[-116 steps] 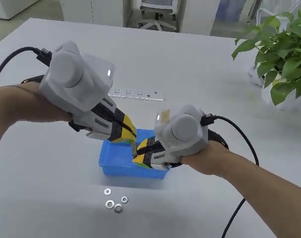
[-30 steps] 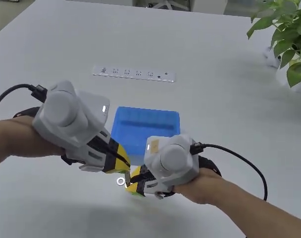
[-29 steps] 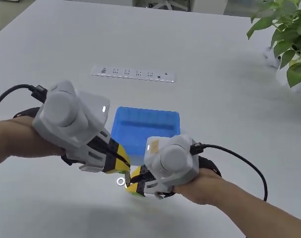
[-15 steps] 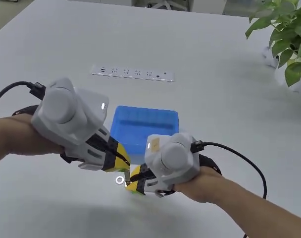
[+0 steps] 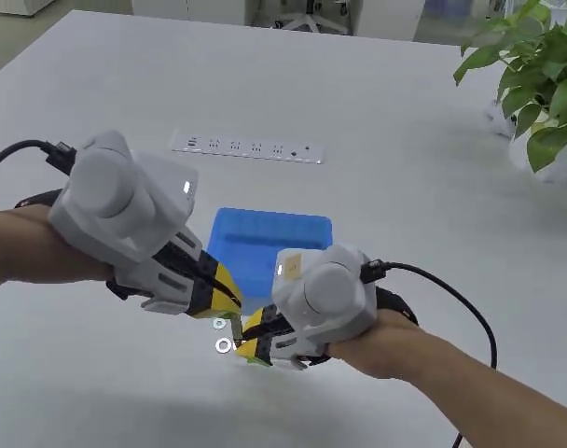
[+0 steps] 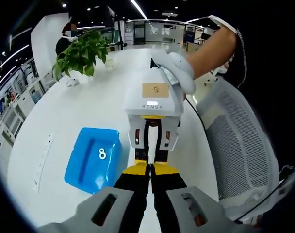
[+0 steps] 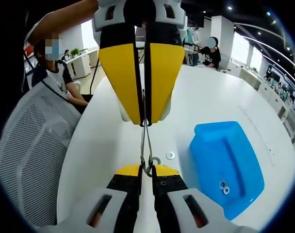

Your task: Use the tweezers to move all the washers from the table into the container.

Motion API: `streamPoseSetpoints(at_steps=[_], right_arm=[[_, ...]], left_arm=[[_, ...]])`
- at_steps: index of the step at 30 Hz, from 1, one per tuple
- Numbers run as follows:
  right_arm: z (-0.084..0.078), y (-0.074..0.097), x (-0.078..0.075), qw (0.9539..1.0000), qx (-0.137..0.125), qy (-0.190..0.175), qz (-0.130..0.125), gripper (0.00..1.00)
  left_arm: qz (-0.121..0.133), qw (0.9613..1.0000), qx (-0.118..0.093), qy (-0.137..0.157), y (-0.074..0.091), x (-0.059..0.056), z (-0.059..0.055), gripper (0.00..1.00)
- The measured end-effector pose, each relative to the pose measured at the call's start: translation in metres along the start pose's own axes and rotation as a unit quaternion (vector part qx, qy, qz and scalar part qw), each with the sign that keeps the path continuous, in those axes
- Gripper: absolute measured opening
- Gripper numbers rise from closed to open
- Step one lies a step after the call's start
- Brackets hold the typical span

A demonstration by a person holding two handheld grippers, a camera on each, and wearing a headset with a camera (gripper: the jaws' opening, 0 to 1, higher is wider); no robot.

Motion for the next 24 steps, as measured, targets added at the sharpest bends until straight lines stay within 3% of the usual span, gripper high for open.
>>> streamPoseSetpoints(at_steps=[10, 24], right_arm=[[0.009, 0.011, -0.005, 1.0000, -0.003, 0.004, -0.005, 0.10], [0.021, 0.028, -0.024, 0.9996, -0.009, 0.014, -0.021, 0.10]], left_arm=[[0.000, 1.0000, -0.001, -0.009, 0.006, 0.004, 0.012, 0.05], [0.011, 0.9995, -0.002, -0.029, 0.015, 0.018, 0.032, 0.05]])
Point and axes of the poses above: the centre of the closed fingertips' face, and the gripper's own axes: y roughly backward along the fingers, x roughly to its left, z roughly out of its top, the point moved 9 cm from there along y, roughly backward along the fingers, and after that the axes turned 7 degrees about -x, right-handed, at the moved point
